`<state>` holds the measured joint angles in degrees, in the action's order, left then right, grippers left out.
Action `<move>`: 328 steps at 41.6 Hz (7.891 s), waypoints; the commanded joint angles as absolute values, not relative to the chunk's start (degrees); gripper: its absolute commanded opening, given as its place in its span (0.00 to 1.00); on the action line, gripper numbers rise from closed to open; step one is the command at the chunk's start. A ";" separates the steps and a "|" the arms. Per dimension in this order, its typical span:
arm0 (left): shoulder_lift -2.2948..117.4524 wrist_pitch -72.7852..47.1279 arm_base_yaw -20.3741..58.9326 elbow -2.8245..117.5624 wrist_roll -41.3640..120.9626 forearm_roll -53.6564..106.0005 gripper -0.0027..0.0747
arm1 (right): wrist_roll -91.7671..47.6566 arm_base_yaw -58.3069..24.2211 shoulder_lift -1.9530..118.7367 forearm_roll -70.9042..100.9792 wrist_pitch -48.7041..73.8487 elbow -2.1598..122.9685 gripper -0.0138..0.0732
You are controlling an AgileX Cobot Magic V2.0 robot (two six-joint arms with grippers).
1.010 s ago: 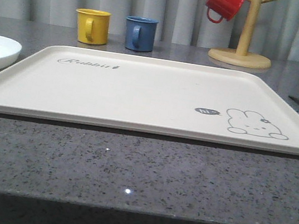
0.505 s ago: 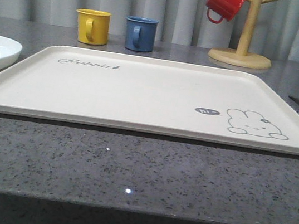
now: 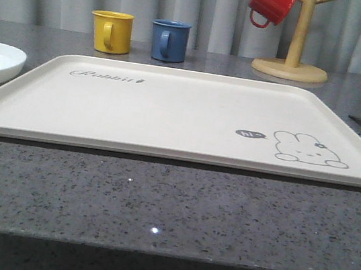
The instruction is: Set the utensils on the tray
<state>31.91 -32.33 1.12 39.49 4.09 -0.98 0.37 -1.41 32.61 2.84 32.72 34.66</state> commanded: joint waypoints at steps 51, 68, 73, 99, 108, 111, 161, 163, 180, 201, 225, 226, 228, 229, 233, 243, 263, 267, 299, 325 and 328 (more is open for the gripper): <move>76.59 -45.96 -18.49 61.95 22.99 23.06 0.68 | 0.00 -1.38 33.14 2.76 29.36 36.75 0.64; 87.71 -43.68 -22.82 64.15 28.22 31.02 0.59 | 0.00 -1.38 33.14 2.76 29.36 36.75 0.64; 89.12 -42.25 -22.82 64.15 28.22 31.14 0.52 | 0.00 -1.38 33.14 2.76 29.36 36.75 0.64; 87.38 -43.21 -22.82 64.86 28.22 30.95 0.01 | 0.00 -1.38 33.14 2.76 29.34 36.75 0.64; 81.02 -47.69 -18.54 69.09 30.95 33.45 0.01 | 0.00 -1.38 33.14 2.76 29.34 36.75 0.64; 79.77 -48.11 -15.14 70.77 30.95 34.20 0.01 | 0.00 -1.38 33.14 2.76 29.34 36.75 0.64; 91.66 -45.50 10.06 74.77 30.95 31.55 0.59 | 0.00 -1.38 33.14 2.76 29.34 36.75 0.64; 90.02 -45.50 10.21 75.29 30.84 31.32 0.59 | 0.00 -1.38 33.14 2.76 29.34 36.75 0.64; 71.39 -48.75 27.94 71.81 9.86 2.45 0.59 | 0.00 -1.38 33.14 2.76 29.34 36.75 0.64; 50.06 -48.46 34.20 52.91 -0.58 -4.72 0.59 | 0.00 -1.38 33.14 2.82 29.74 36.75 0.64; 49.38 -48.13 34.20 51.60 -0.58 -4.72 0.59 | 0.00 -1.38 54.37 2.98 52.08 53.07 0.63; 49.38 -48.13 34.20 51.60 -0.58 -4.72 0.59 | 0.00 -1.38 55.10 2.98 52.51 53.58 0.63; 49.38 -48.13 34.20 51.60 -0.58 -4.72 0.59 | 0.00 -1.38 57.95 3.06 53.38 54.74 0.63; 49.38 -48.13 34.20 51.60 -0.58 -4.72 0.59 | 0.00 -1.38 58.62 3.05 53.80 55.21 0.63; 49.38 -48.13 34.20 51.60 -0.58 -4.72 0.59 | 0.00 -1.38 63.13 3.37 54.50 56.96 0.63; 49.38 -48.03 34.20 51.60 -0.58 -4.72 0.59 | 0.00 -1.38 72.77 2.50 54.16 61.35 0.63; 49.38 -48.03 34.20 51.60 -0.58 -4.72 0.59 | 0.00 -2.49 87.66 6.39 54.90 70.69 0.63; 49.38 -48.03 34.20 51.60 -0.58 -4.72 0.59 | 0.00 -2.61 89.94 6.39 54.95 71.80 0.63; 49.38 -48.03 34.20 51.60 -0.58 -4.72 0.59 | -0.68 -2.66 92.06 6.77 56.60 72.80 0.16; 49.50 -47.92 34.20 51.60 -0.58 -4.72 0.59 | 6.85 -24.00 91.54 6.89 67.30 85.88 0.17; 49.50 -47.92 34.20 51.60 -0.58 -4.72 0.59 | 11.07 -24.96 93.51 6.89 65.85 86.54 0.17</move>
<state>49.75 -51.19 33.71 50.12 0.00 -4.89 6.30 -23.99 93.71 6.91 67.71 83.92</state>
